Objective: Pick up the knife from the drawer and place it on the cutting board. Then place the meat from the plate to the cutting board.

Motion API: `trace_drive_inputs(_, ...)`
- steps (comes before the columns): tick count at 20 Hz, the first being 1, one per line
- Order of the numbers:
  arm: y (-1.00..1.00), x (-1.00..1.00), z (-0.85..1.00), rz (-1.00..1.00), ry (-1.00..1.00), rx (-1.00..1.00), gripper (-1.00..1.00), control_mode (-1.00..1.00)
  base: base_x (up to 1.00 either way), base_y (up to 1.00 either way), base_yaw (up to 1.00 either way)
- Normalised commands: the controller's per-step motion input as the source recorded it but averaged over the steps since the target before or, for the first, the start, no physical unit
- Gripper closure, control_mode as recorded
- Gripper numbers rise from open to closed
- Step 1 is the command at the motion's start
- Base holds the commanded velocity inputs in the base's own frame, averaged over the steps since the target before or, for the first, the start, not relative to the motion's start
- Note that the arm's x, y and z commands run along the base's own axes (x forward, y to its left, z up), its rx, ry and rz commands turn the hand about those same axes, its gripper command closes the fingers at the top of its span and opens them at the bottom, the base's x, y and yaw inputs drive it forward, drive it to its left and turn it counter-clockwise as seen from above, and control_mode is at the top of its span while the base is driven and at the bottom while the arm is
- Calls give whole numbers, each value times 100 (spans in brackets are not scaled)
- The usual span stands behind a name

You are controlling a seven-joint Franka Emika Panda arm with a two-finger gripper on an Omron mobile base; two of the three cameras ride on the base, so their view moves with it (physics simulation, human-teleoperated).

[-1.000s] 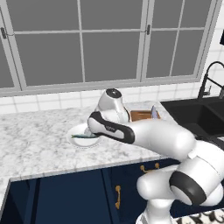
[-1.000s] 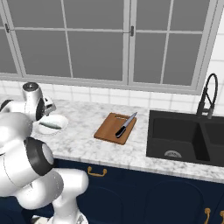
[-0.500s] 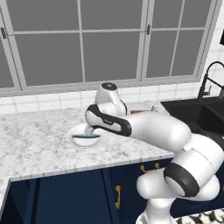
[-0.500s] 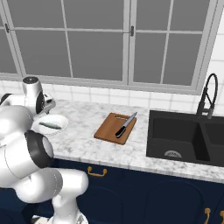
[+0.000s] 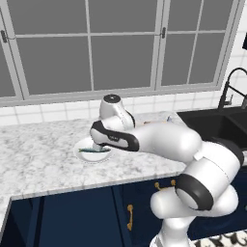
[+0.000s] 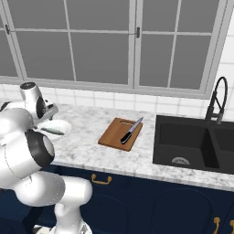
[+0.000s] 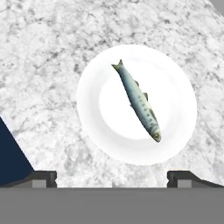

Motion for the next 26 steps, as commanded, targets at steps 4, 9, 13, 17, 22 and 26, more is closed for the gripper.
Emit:
trace_drive_inputs(4, 0, 11, -19, 0, 0, 0, -100, -100, 0, 0, 0)
trace_drive_inputs(9, 0, 5, -24, 0, 0, 1, -100, -100, 0, 0, 0)
trace_drive_inputs(13, -4, 18, -27, 0, 0, 1, -100, -100, 0, 0, 0)
trace_drive_inputs(17, 0, 21, -16, 0, 0, 1, -100, -100, 0, 0, 0)
trace_drive_inputs(22, 0, 32, -15, 0, 0, 1, -100, -100, 0, 0, 0)
trace_drive_inputs(26, 0, 25, -17, 0, 0, 0, -100, -100, 0, 0, 0)
